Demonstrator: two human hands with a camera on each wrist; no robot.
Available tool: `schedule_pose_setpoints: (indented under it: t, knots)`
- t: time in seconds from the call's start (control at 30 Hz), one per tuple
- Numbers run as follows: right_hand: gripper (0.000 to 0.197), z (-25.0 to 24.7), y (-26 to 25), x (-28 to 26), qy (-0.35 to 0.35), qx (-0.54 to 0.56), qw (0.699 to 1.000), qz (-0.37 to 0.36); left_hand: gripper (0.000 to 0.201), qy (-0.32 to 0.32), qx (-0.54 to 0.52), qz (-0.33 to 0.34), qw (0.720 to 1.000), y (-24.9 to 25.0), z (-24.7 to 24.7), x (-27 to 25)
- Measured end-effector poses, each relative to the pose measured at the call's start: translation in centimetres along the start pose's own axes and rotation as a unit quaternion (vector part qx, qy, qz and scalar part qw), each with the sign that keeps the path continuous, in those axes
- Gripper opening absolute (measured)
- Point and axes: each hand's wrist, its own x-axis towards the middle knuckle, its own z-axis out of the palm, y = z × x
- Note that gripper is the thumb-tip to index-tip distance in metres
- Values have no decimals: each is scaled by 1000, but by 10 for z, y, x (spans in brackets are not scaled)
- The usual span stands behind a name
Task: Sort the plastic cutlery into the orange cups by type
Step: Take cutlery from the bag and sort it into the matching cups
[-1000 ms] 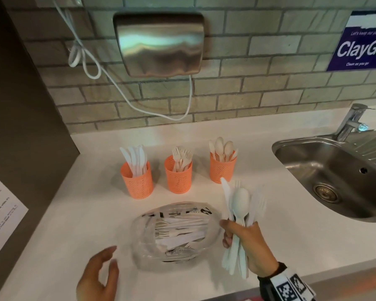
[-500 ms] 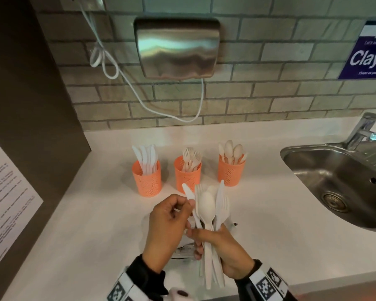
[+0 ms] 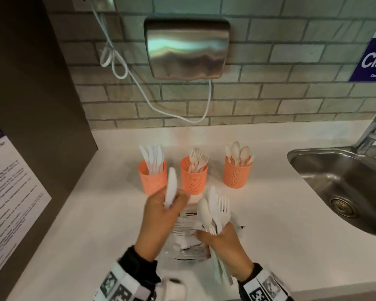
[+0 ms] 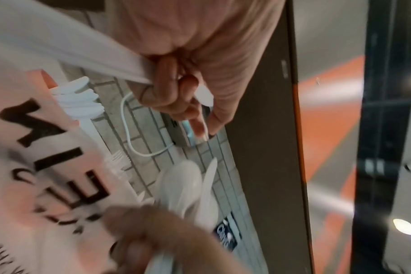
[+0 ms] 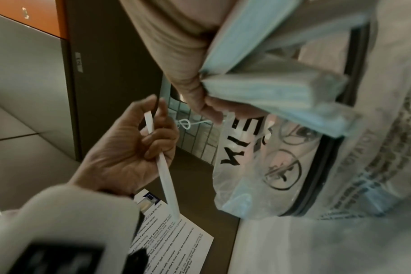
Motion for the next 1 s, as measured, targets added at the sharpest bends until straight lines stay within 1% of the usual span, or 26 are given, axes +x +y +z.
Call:
schedule_pose_setpoints:
  t: [0.07, 0.2, 0.27, 0.33, 0.37, 0.4, 0.43, 0.47, 0.53, 0.6, 0.7, 0.73, 0.77, 0.8, 0.83, 0.87, 0.9, 0.93, 0.97, 1.0]
  knots:
    - [17, 2, 1, 1, 4, -10, 1000, -8, 12, -40, 37, 14, 998, -10, 9, -14]
    - [27, 6, 2, -4, -12, 4, 1000, -5, 15, -26, 73, 17, 997, -20, 17, -20]
    - [31, 8, 5, -6, -26, -6, 1000, -2, 13, -28, 82, 25, 996, -21, 18, -20]
    - [35, 10, 9, -6, -41, -14, 999, 9, 16, -35, 99, 32, 994, -25, 18, -19]
    - [35, 10, 10, -5, -47, -19, 999, 15, 15, -38, 108, 28, 993, -27, 18, -17]
    - [35, 10, 11, -5, -51, -27, 998, 18, 11, -35, 103, 19, 994, -27, 19, -14]
    - [32, 9, 11, -5, -58, -38, 997, 19, 4, -28, 86, 5, 996, -26, 18, -10]
    - [28, 8, 12, -6, -65, -48, 997, 19, 5, -15, 61, -4, 998, -25, 16, -5]
    - [20, 6, 12, -7, -81, -58, 995, 20, 18, 19, -7, -14, 1000, -21, 9, 7]
    - [20, 4, 11, -9, -91, -61, 994, 17, 24, 62, -59, -18, 996, -13, 1, 18]
    - [24, 2, 6, -10, -117, -56, 992, 9, 19, 151, -148, -50, 976, -10, -13, 32]
    - [25, 0, 4, -10, -127, -49, 991, 11, 19, 166, -181, -70, 967, -11, -17, 36]
    - [26, -2, 3, -10, -139, -33, 990, 21, 20, 165, -205, -94, 960, -13, -19, 37]
    - [27, -5, 3, -9, -154, -5, 987, 41, 19, 151, -212, -115, 958, -14, -20, 37]
    - [28, -8, 3, -8, -174, 42, 981, 74, 17, 123, -198, -131, 963, -15, -20, 35]
    - [29, -12, 3, -7, -197, 107, 968, 116, 16, 86, -166, -140, 972, -16, -19, 32]
    - [31, -15, 4, -6, -223, 181, 945, 156, 16, 43, -127, -148, 980, -17, -17, 28]
    - [32, -18, 5, -5, -254, 247, 917, 186, 15, 2, -94, -153, 984, -18, -14, 24]
    - [32, -21, 6, -4, -290, 297, 887, 202, 14, -33, -75, -160, 984, -18, -12, 21]
    - [30, -23, 6, -4, -329, 335, 860, 202, 13, -59, -66, -170, 981, -19, -10, 19]
